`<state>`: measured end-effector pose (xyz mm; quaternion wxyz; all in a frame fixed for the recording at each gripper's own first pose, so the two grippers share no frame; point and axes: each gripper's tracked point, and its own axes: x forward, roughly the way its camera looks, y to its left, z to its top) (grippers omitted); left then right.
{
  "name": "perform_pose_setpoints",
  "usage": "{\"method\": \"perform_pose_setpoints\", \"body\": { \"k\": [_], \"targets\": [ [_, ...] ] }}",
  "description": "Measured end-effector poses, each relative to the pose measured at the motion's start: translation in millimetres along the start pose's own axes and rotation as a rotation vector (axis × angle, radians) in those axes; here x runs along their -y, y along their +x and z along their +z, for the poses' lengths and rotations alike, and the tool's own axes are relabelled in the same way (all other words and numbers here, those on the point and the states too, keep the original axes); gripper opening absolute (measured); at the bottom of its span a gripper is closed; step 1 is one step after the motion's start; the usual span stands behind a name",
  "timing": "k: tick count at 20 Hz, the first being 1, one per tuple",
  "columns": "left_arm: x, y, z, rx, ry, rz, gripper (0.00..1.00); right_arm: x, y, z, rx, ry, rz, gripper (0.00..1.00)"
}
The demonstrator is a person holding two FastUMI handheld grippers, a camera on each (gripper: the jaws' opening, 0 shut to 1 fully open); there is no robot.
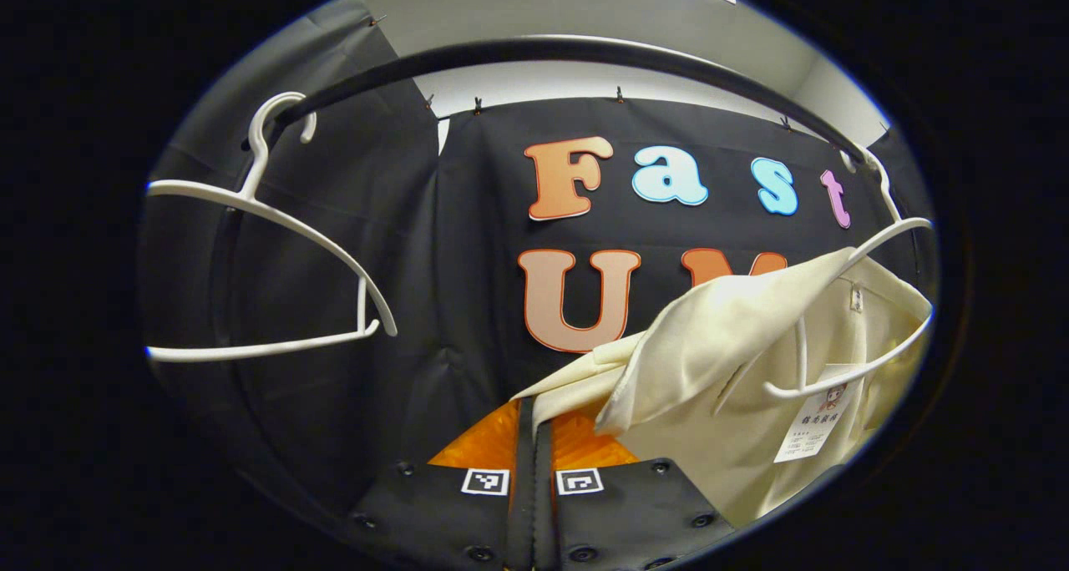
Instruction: Grasp the clothes on the hanger with both hands and then place them into the laundry hamper below.
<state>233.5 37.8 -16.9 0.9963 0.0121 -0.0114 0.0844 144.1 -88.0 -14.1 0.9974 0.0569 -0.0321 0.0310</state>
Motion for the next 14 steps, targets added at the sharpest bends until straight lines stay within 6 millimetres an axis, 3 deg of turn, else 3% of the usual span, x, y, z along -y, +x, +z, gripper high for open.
{"method": "perform_pose_setpoints", "body": {
  "k": [3, 6, 10, 12, 14],
  "targets": [
    [0.7, 1.6, -12.6, -0.015, 0.009, 0.004, 0.07, -1.3, 1.0, -41.9, -0.062, 0.01, 0.012, 0.0],
    [-10.9, 4.1, -32.5, -0.051, 0.012, 0.041, 0.07, -1.7, -0.9, -72.8, -0.106, 0.02, 0.004, 0.0],
    [-45.6, -4.5, -75.8, -0.125, 0.021, 0.1, 0.06, 3.6, -4.6, -89.8, -0.092, -0.06, -0.035, 0.0],
    [-42.6, -11.6, -92.0, -0.154, 0.032, 0.064, 0.07, 1.3, -7.0, -99.7, -0.088, -0.091, -0.039, 0.0],
    [-27.2, -22.2, -100.5, -0.163, 0.033, 0.013, 0.07, -10.9, -10.3, -111.1, -0.09, -0.111, -0.031, 0.0]
  ]
}}
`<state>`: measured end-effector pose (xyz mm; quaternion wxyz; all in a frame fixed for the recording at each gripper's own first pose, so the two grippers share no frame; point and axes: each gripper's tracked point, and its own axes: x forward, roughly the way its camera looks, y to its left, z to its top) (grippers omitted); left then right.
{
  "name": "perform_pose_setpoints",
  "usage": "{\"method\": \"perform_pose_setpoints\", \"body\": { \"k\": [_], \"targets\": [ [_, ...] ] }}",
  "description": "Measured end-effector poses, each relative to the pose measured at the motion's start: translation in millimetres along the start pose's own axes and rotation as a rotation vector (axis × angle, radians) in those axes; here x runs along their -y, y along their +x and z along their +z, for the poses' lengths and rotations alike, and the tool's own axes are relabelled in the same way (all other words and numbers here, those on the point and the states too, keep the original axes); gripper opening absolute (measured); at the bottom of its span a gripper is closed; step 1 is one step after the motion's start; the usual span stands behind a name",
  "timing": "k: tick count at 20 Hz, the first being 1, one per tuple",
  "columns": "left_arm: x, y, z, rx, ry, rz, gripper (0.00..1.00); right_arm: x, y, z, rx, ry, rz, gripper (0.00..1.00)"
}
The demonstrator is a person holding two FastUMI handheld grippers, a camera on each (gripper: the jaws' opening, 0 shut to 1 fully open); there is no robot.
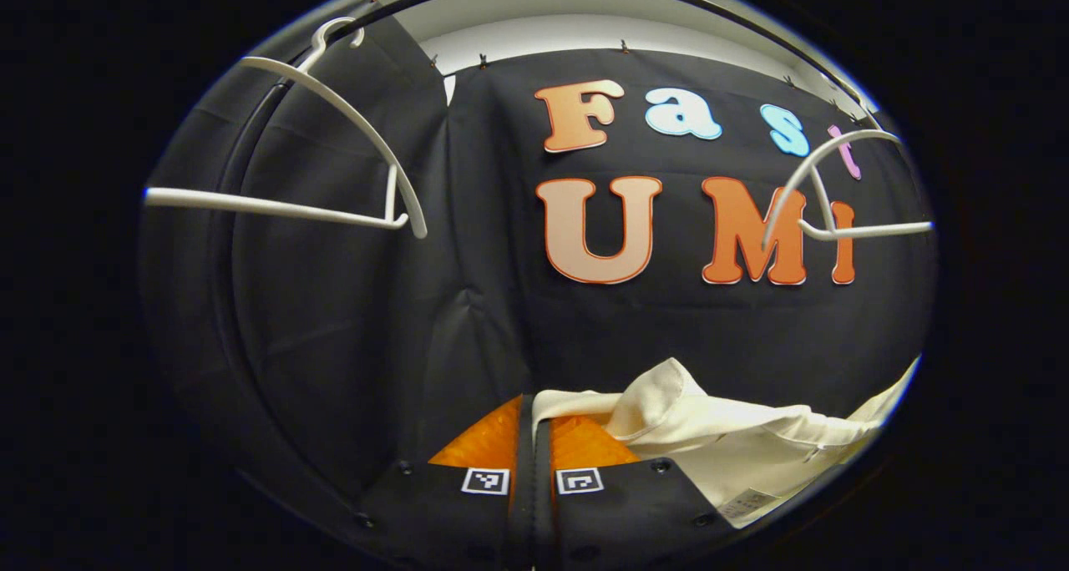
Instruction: Grasp the clothes on the hanger with both hands and then place them into the laundry hamper below.
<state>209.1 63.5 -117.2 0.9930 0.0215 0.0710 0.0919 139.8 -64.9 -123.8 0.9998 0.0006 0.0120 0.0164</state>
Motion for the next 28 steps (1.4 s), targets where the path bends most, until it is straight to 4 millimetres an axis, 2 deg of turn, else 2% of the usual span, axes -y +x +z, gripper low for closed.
{"method": "perform_pose_setpoints", "body": {
  "k": [2, 7, 11, 16, 19, 23, 25, 26, 28],
  "targets": [
    [21.1, -12.5, -2.6, 0.017, -0.005, -0.06, 0.06, -14.0, -3.6, -9.6, -0.003, -0.029, 0.014, 0.0],
    [69.9, -52.4, -11.5, 0.023, 0.021, -0.206, 0.07, -70.7, -18.3, -40.3, -0.015, -0.081, 0.094, 0.0],
    [94.2, -76.8, -20.3, 0.024, 0.021, -0.277, 0.07, -113.1, -18.4, -56.9, -0.019, -0.08, 0.159, 0.0],
    [108.3, -90.5, -38.5, -0.011, 0.013, -0.316, 0.07, -155.7, -18.5, -82.2, -0.052, -0.038, 0.23, 0.0],
    [113.9, -91.7, -68.0, -0.051, 0.012, -0.337, 0.07, -172.5, -16.4, -111.6, -0.075, 0.009, 0.248, 0.0],
    [116.0, -106.4, -129.4, -0.149, -0.009, -0.345, 0.07, -173.6, -16.5, -168.4, -0.152, 0.053, 0.232, 0.0],
    [111.7, -104.7, -157.3, -0.199, -0.029, -0.337, 0.07, -173.8, -14.4, -201.3, -0.193, 0.059, 0.218, 0.0],
    [109.7, -102.0, -174.1, -0.222, -0.038, -0.329, 0.05, -174.7, -11.8, -217.0, -0.217, 0.071, 0.211, 0.0],
    [104.1, -100.4, -211.1, -0.287, -0.059, -0.315, 0.07, -175.3, -8.0, -249.4, -0.275, 0.102, 0.199, 0.0]
  ]
}}
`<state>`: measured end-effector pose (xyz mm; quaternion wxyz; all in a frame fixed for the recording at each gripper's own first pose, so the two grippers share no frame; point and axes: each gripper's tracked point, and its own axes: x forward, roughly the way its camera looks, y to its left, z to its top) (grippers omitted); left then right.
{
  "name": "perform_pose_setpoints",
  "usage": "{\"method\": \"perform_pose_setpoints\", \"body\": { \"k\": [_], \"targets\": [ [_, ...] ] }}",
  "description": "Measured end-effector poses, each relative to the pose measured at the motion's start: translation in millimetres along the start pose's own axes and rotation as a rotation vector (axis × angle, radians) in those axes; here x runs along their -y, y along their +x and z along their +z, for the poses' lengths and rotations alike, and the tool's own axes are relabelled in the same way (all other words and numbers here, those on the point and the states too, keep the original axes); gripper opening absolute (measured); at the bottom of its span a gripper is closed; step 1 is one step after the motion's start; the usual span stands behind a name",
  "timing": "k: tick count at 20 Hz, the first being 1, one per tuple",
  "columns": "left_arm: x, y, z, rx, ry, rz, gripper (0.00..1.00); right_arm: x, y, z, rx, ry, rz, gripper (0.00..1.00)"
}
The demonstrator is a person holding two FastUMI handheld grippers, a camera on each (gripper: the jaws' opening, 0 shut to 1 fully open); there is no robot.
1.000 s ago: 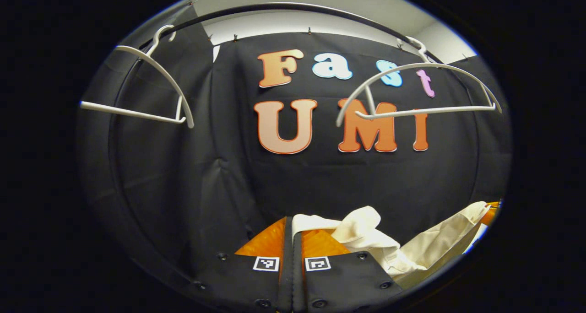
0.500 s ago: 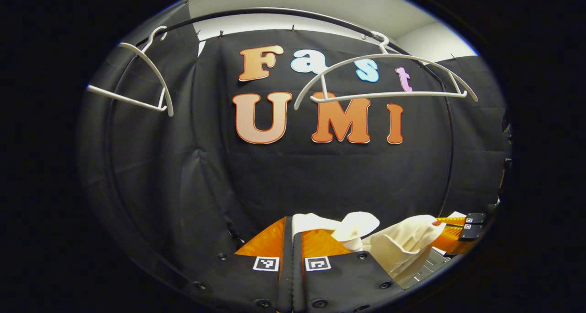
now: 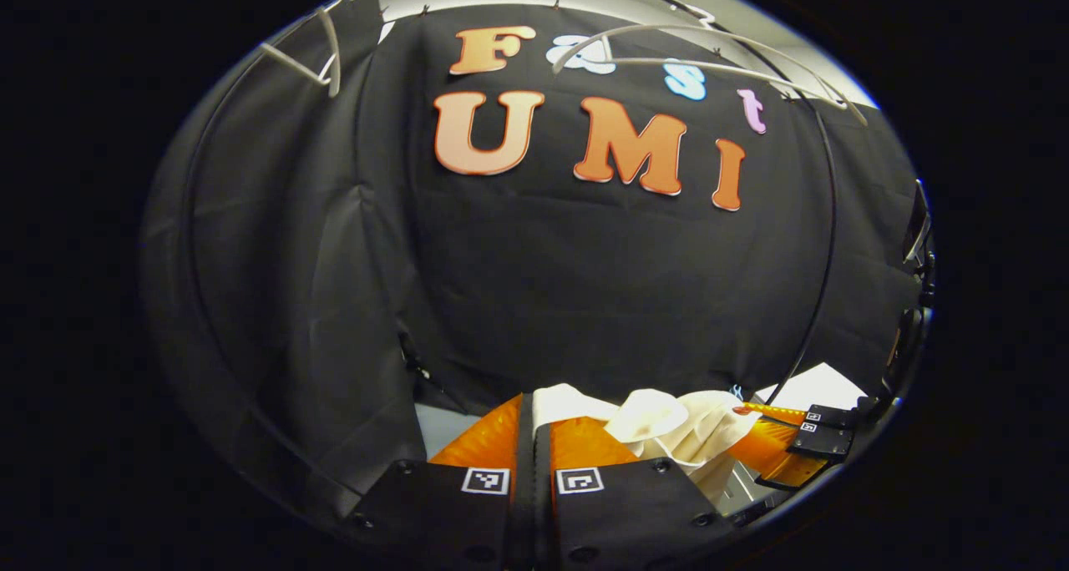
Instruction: Grasp the clothes on the hanger with both hands and then place them into the laundry hamper below.
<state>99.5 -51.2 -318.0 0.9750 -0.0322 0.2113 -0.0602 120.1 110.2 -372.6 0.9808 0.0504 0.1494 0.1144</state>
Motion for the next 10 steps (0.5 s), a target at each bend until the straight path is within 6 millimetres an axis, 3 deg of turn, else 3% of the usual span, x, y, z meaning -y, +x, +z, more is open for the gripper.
{"method": "perform_pose_setpoints", "body": {
  "k": [5, 10],
  "targets": [
    [-4.9, 20.1, -87.8, -0.171, -0.068, 0.02, 0.07, 29.4, 20.3, -78.8, -0.115, 0.051, -0.072, 0.0],
    [-18.2, 33.8, -182.8, -0.356, -0.095, 0.049, 0.05, 74.6, 30.2, -148.8, -0.236, 0.102, -0.173, 0.0]
  ]
}}
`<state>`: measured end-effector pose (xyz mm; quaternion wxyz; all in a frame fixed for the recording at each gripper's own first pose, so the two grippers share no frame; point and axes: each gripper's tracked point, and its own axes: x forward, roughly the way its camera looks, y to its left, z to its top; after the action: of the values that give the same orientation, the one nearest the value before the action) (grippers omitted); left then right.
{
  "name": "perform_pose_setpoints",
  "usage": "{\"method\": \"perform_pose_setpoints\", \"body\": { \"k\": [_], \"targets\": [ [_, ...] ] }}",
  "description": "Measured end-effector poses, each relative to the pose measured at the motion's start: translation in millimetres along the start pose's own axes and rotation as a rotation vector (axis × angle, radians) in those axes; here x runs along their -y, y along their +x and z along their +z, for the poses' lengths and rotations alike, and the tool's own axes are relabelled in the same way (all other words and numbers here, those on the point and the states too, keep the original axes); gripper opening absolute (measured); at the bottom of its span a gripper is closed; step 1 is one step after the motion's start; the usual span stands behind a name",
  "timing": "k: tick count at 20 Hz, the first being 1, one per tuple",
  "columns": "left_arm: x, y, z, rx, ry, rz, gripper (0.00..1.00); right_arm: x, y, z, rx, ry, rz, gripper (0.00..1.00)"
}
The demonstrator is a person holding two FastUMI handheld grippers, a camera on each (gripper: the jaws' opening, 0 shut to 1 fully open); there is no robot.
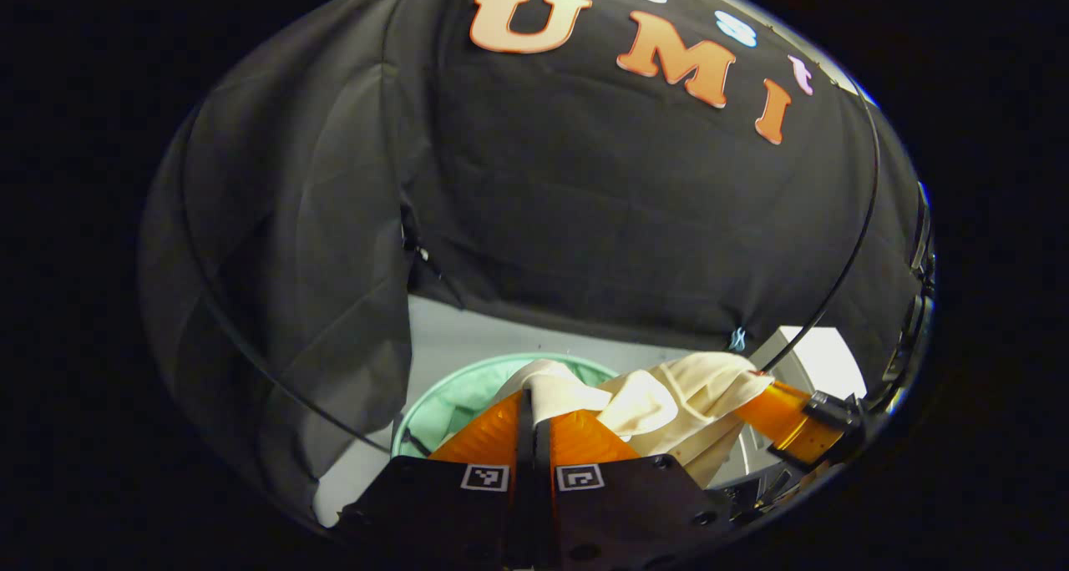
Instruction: Grasp the clothes on the hanger with both hands and then place them into the laundry hamper below.
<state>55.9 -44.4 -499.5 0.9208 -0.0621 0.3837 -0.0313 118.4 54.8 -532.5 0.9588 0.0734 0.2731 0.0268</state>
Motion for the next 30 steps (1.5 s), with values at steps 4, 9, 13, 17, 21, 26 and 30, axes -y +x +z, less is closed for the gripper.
{"method": "perform_pose_setpoints", "body": {
  "k": [4, 9, 13, 17, 21, 26, 30],
  "targets": [
    [-19.4, 31.7, -64.5, -0.123, -0.013, 0.049, 0.07, 32.2, 11.7, -44.2, -0.101, -0.03, -0.057, 0.0],
    [-37.1, 44.8, -120.9, -0.25, -0.028, 0.094, 0.07, 50.3, 18.8, -93.1, -0.222, -0.058, -0.101, 0.0],
    [-57.9, 56.6, -146.2, -0.308, -0.029, 0.143, 0.07, 62.9, 24.9, -132.5, -0.322, -0.042, -0.128, 0.01],
    [-66.6, 66.9, -173.0, -0.388, -0.018, 0.185, 0.07, 67.7, 31.1, -156.9, -0.385, -0.06, -0.142, 0.01],
    [-64.7, 72.8, -196.8, -0.456, -0.004, 0.2, 0.07, 67.5, 34.8, -185.2, -0.469, -0.052, -0.153, 0.06],
    [-63.8, 69.9, -212.1, -0.54, 0.038, 0.239, 0.07, 71.7, 34.5, -222.1, -0.574, -0.024, -0.172, 0.11],
    [-56.3, 67.7, -212.4, -0.544, 0.007, 0.233, 0.14, 82.2, 32.7, -225.0, -0.587, -0.038, -0.21, 0.15]
  ]
}}
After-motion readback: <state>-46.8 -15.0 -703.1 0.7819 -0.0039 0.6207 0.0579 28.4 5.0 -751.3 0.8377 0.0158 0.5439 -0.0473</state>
